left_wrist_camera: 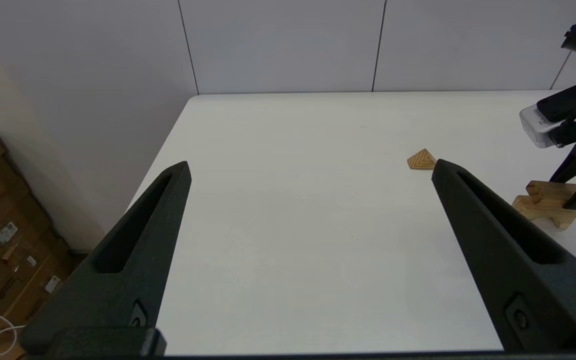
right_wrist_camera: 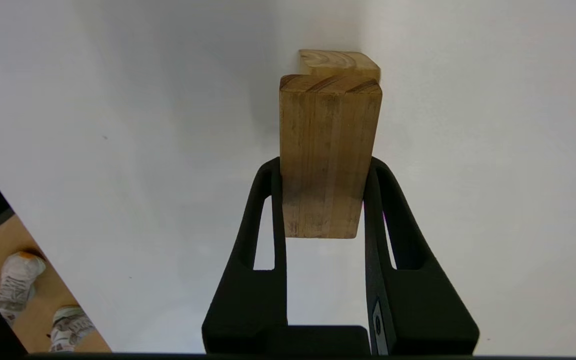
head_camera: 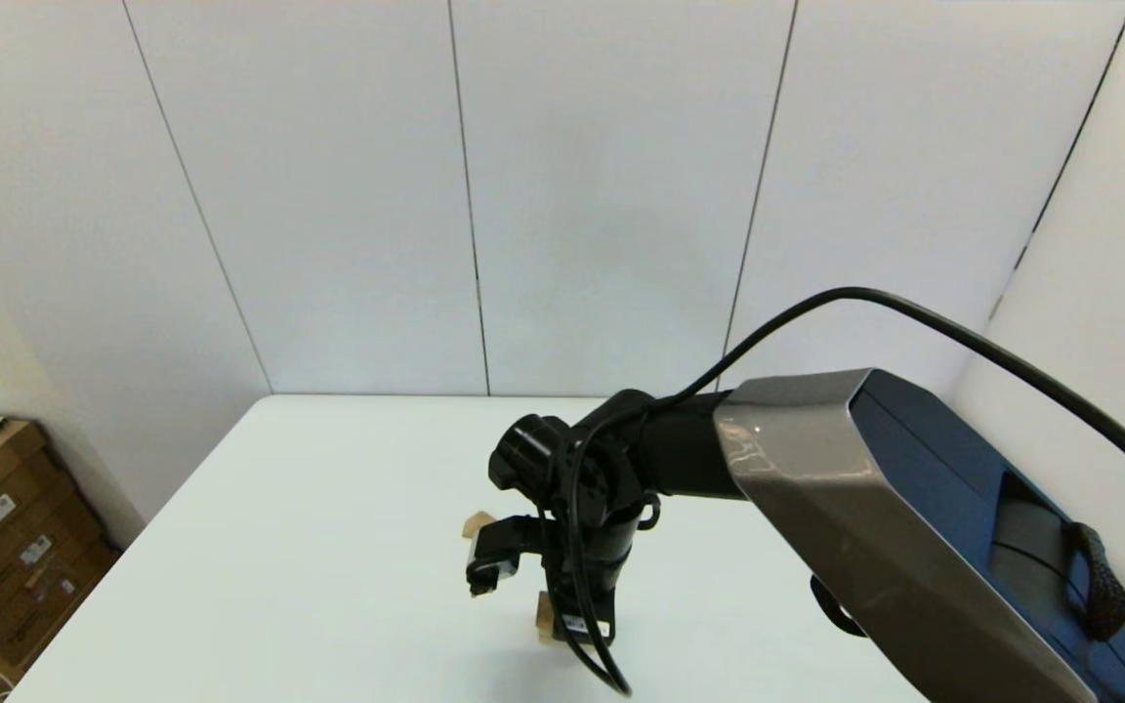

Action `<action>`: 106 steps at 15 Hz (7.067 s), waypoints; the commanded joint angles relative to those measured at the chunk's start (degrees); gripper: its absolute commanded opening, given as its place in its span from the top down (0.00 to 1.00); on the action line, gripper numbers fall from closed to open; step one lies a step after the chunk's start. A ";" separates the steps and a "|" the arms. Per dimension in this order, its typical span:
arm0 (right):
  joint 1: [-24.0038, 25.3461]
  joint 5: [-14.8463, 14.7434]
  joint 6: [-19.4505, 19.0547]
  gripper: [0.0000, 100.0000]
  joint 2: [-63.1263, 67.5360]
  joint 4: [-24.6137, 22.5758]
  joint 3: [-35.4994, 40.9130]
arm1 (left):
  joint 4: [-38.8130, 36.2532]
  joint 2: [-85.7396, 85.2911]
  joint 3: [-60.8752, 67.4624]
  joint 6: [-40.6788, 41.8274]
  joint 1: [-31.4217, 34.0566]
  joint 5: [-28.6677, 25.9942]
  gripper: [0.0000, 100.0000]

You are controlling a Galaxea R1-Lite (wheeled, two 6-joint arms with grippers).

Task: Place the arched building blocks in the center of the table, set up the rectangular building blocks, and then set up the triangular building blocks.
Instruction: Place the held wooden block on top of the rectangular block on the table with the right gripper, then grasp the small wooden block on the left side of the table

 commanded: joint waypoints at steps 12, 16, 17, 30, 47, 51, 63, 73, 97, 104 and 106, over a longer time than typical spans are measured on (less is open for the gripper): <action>-0.66 -0.09 -3.85 1.00 0.89 0.07 -0.25 | -0.04 0.07 0.00 -0.02 0.00 0.00 0.00; -0.57 0.18 -3.85 1.00 1.16 -0.37 -0.25 | -0.04 0.07 0.00 -0.02 0.00 0.00 0.00; -0.57 0.18 -3.77 1.00 1.16 -0.37 -0.25 | -0.04 0.07 0.00 -0.02 0.00 0.00 0.00; -0.57 0.18 -3.59 1.00 1.77 -0.37 -0.25 | -0.04 0.07 0.00 -0.02 0.00 0.00 0.00; -0.66 -0.26 -3.50 1.00 1.68 -1.34 -0.25 | -0.04 0.07 0.00 -0.02 0.00 0.00 0.00; -0.66 -0.18 -3.50 1.00 1.77 -1.34 -0.25 | -0.04 0.07 0.00 -0.02 0.00 0.00 0.00; -0.66 -0.35 -3.41 1.00 1.68 -0.98 -0.25 | -0.04 0.07 0.00 -0.02 0.00 0.00 0.00; -0.74 -1.14 -2.54 0.00 0.89 -1.34 -0.34 | -0.04 0.07 0.00 -0.02 0.00 0.00 0.00; -46.62 -3.08 11.61 0.00 -113.81 -3.45 80.70 | -0.04 0.07 0.00 -0.02 0.00 0.00 0.00; -51.46 -4.13 12.67 0.00 -127.17 -4.15 90.98 | -0.04 0.07 0.00 -0.02 0.00 0.00 0.00; -51.63 -5.54 18.12 0.00 -127.08 -4.94 90.98 | -0.04 0.07 0.00 -0.02 0.00 0.00 0.00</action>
